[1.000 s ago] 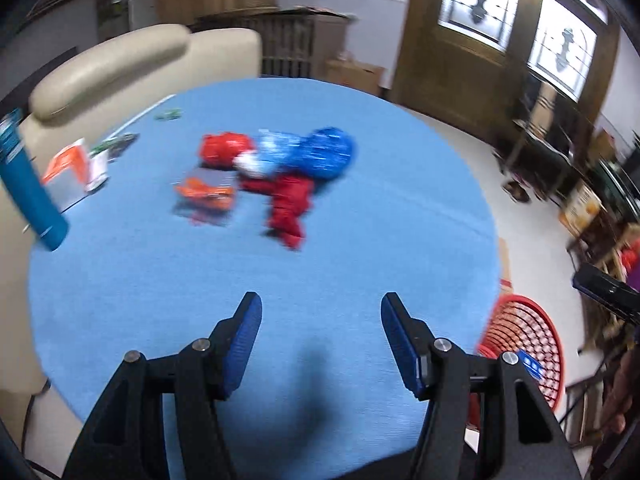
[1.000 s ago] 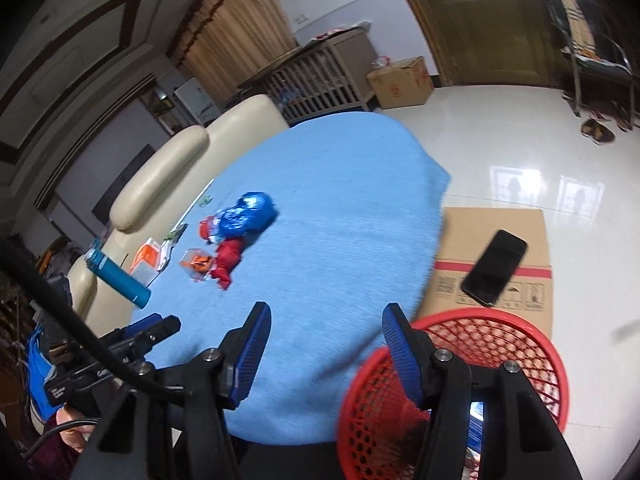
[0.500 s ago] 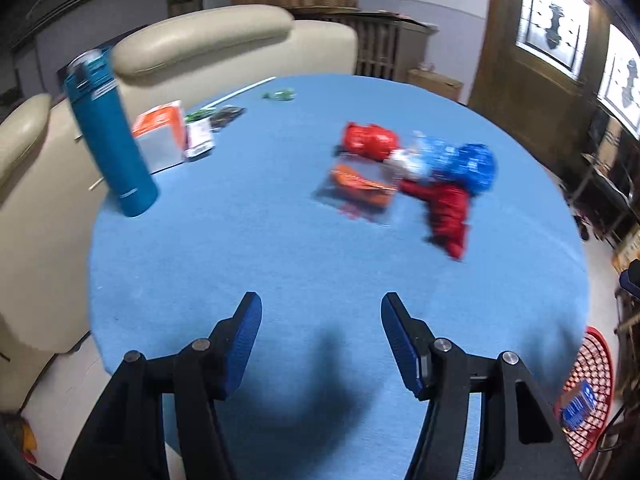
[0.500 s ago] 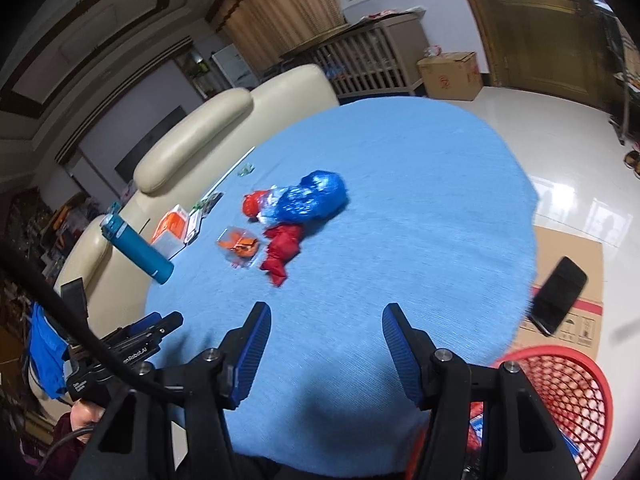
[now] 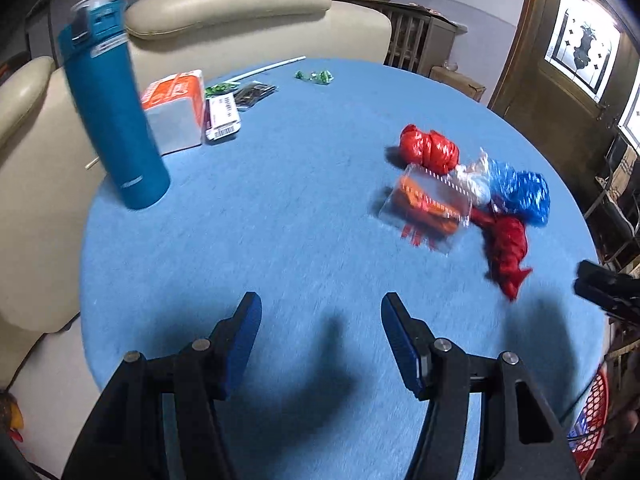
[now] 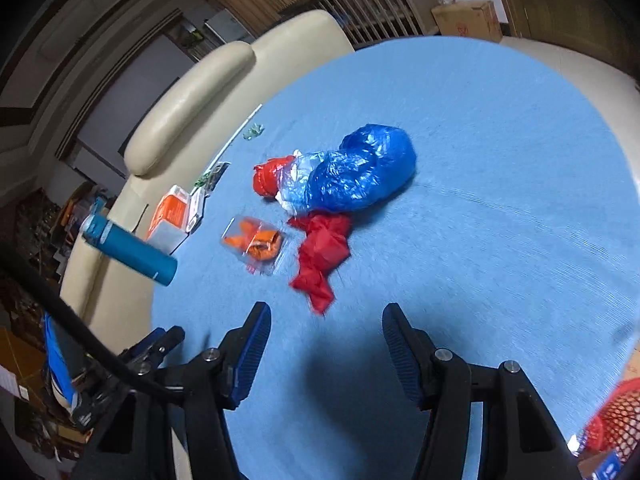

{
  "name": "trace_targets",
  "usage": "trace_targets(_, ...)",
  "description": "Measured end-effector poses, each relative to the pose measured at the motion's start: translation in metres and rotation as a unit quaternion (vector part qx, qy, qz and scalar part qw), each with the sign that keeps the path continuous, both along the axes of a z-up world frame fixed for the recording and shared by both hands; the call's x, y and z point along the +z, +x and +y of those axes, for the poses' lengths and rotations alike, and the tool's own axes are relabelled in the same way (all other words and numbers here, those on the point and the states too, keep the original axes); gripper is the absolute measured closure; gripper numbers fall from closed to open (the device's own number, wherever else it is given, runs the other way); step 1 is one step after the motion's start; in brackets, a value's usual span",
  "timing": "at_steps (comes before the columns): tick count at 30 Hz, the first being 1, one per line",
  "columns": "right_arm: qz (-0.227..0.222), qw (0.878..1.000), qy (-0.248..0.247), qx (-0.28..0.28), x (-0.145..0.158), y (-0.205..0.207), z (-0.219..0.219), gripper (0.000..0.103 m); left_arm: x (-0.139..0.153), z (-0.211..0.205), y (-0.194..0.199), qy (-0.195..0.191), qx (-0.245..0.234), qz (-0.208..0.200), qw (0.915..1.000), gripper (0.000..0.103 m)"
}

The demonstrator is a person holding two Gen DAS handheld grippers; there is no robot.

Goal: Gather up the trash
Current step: 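Grasp the red plastic bag with the right tool while the left tool grasps the clear tray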

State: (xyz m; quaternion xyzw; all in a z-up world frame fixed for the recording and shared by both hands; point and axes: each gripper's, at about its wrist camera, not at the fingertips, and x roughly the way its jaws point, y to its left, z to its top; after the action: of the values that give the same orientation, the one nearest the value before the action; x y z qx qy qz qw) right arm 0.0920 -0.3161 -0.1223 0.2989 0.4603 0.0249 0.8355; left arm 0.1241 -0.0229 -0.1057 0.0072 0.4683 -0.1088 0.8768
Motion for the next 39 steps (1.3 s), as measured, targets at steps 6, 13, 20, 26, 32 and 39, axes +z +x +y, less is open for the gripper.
trace_targets(6, 0.01, 1.0, -0.023, 0.014, -0.019, 0.056, 0.009, 0.041, -0.003, -0.012, 0.033, -0.016, -0.012, 0.02, 0.9996, 0.04)
trace_targets(13, 0.048, 0.998, -0.041, 0.027, -0.047, 0.106, 0.025, 0.064, -0.001, -0.022, 0.063, -0.047, -0.01, 0.05, 0.9976, 0.04)
trace_targets(20, 0.03, 0.997, -0.054, 0.042, -0.042, 0.084, 0.024, 0.067, 0.007, -0.051, 0.072, -0.061, -0.043, 0.039, 0.9964, 0.036)
trace_targets(26, 0.025, 0.998, -0.036, 0.039, -0.042, 0.044, 0.005, 0.067, 0.003, -0.079, 0.09, -0.091, -0.027, 0.065, 0.9933, 0.032)
trace_targets(32, -0.008, 0.998, -0.034, 0.043, -0.031, 0.004, 0.008, 0.067, -0.014, -0.101, 0.122, -0.071, 0.036, 0.129, 0.9885, 0.032)
trace_targets(39, -0.059, 0.995, -0.063, 0.047, -0.014, -0.034, 0.015, 0.067, -0.025, -0.111, 0.122, -0.044, 0.035, 0.126, 0.9905, 0.031)
